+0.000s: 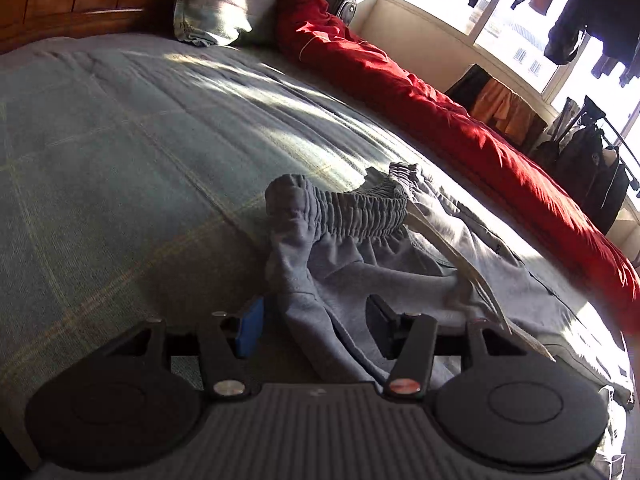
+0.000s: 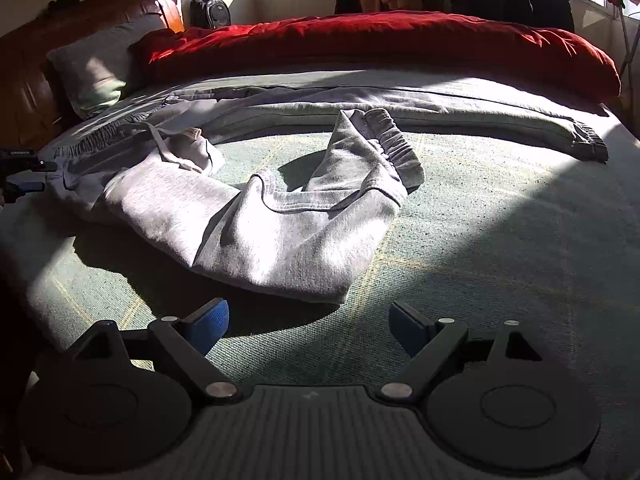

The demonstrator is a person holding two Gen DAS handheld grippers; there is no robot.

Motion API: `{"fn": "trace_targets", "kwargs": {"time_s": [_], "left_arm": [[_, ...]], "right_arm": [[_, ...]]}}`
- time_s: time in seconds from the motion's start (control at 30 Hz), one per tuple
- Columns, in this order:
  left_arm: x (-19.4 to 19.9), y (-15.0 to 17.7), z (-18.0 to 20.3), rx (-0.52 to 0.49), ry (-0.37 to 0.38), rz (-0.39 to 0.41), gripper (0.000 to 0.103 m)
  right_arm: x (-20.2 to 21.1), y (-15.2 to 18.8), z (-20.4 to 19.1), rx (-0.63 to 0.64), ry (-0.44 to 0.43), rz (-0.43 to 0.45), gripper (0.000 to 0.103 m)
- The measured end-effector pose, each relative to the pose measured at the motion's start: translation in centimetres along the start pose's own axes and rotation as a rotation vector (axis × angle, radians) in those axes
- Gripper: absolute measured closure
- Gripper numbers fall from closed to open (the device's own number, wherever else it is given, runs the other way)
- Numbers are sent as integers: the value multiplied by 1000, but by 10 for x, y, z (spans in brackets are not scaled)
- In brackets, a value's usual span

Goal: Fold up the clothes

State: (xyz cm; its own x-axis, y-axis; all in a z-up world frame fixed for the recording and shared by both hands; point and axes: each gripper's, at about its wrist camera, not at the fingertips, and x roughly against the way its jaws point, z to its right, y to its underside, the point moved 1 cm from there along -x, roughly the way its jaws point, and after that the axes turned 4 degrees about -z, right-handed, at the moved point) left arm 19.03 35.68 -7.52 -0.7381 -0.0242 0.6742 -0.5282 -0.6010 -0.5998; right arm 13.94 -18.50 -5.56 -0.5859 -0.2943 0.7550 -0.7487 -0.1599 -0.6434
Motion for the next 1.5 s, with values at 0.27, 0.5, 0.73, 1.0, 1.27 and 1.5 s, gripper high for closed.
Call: {"fn": "trace_targets", "kwargs": {"time_s": [0.27, 0.5, 0.73, 1.0, 1.27, 1.5], "left_arm": [[-23, 6, -2, 45, 20, -46, 94], [26, 18, 9, 7, 86, 26, 94], [46, 35, 24, -79, 95, 8, 94], [37, 48, 17, -124, 9, -34, 94], [84, 74, 52, -392, -19, 48, 85], [103, 116, 125, -700, 98, 52, 60]], "right_arm": [[-6, -4, -7, 11, -7, 1, 13], [-5, -5, -6, 1, -29, 6, 13], [-11, -7, -2, -57, -98, -2, 13], [-14, -9, 18, -220, -223, 2, 13], [-18, -17, 34, -300, -266, 26, 8], [-15, -12, 40, -318, -250, 26, 7]]}}
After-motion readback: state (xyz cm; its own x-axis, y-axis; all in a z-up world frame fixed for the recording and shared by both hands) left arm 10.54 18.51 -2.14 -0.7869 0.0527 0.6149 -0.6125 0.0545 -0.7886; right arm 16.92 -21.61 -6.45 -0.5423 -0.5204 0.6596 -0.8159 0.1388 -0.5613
